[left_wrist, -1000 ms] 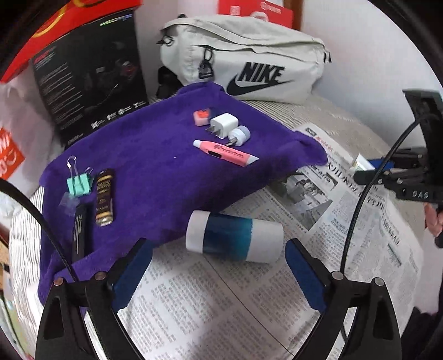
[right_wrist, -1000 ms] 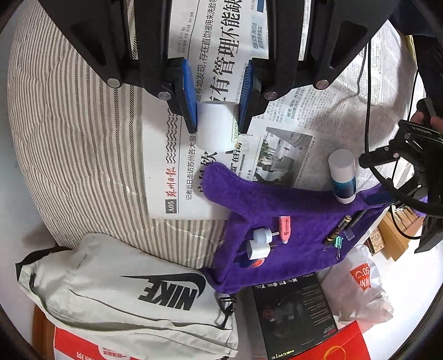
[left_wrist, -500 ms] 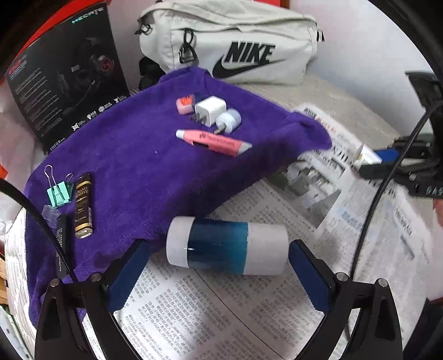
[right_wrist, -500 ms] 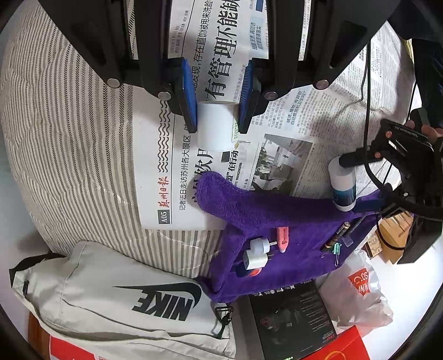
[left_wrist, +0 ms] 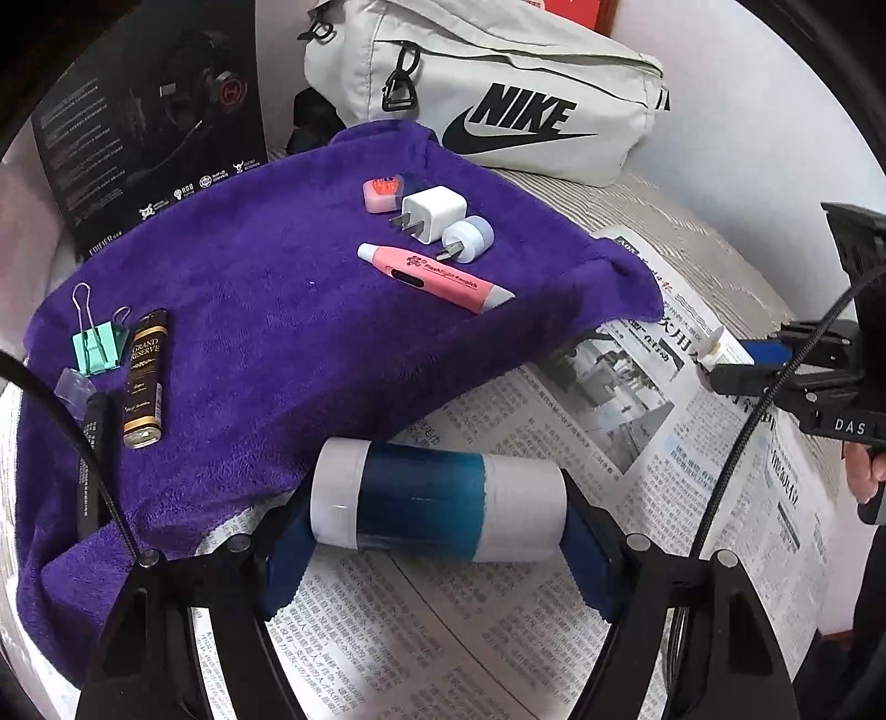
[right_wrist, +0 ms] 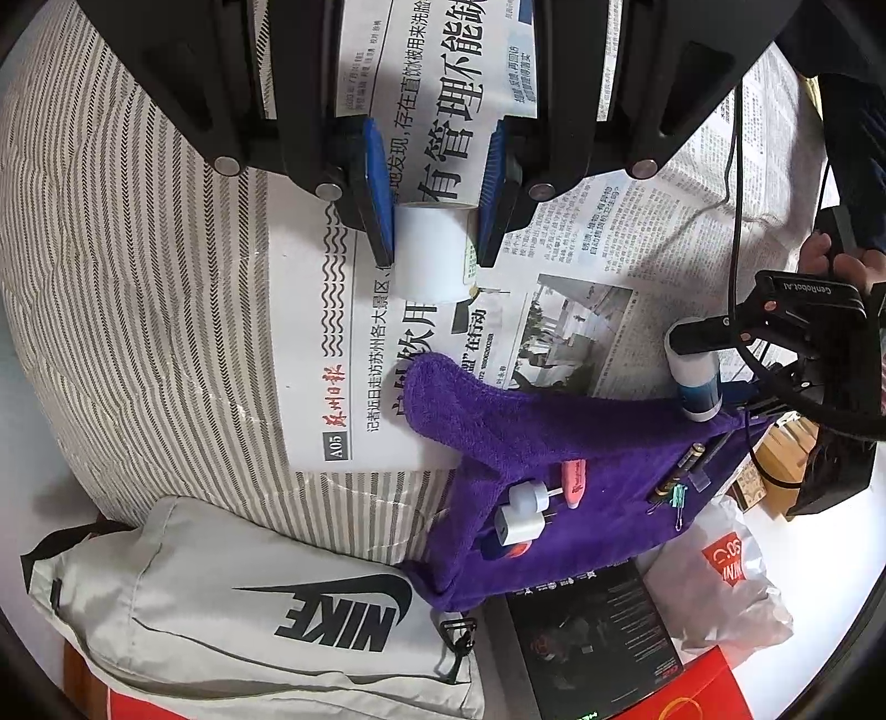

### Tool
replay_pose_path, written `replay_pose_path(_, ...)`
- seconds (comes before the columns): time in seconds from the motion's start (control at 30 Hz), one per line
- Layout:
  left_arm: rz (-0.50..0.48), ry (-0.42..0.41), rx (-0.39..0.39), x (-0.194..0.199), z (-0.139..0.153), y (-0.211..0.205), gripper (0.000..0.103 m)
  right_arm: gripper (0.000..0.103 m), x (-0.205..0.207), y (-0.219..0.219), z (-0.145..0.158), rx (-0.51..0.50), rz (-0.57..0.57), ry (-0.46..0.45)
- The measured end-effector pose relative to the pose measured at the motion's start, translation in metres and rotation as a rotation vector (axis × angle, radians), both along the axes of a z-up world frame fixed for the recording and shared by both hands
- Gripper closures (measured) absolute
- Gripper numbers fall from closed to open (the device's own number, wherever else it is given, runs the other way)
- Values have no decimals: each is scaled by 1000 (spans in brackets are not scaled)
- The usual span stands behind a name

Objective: Organize rigid objects
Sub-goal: 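Carry the cylinder with the left tool toward the towel while the right tool carries the jar there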

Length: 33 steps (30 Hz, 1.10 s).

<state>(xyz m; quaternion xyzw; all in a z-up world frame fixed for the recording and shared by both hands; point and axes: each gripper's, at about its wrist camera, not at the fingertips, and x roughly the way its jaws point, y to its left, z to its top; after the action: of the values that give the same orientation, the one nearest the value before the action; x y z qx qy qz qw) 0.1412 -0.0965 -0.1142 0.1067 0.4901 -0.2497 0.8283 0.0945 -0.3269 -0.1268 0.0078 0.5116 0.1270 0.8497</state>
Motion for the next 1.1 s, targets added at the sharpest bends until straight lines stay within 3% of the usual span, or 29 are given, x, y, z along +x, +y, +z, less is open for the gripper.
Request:
replay_pose_path(0.17, 1, -22, 66, -3, -3, -5, 28, 74, 1, 4, 0, 1, 7, 1)
replay_pose_path(0.57, 76, -8, 11, -6, 8, 22, 28, 74, 3, 22, 5, 16, 52, -16)
replay_pose_path(1.1, 215, -55, -5, -21, 31, 65, 28, 74, 20, 62, 16, 42, 127, -28)
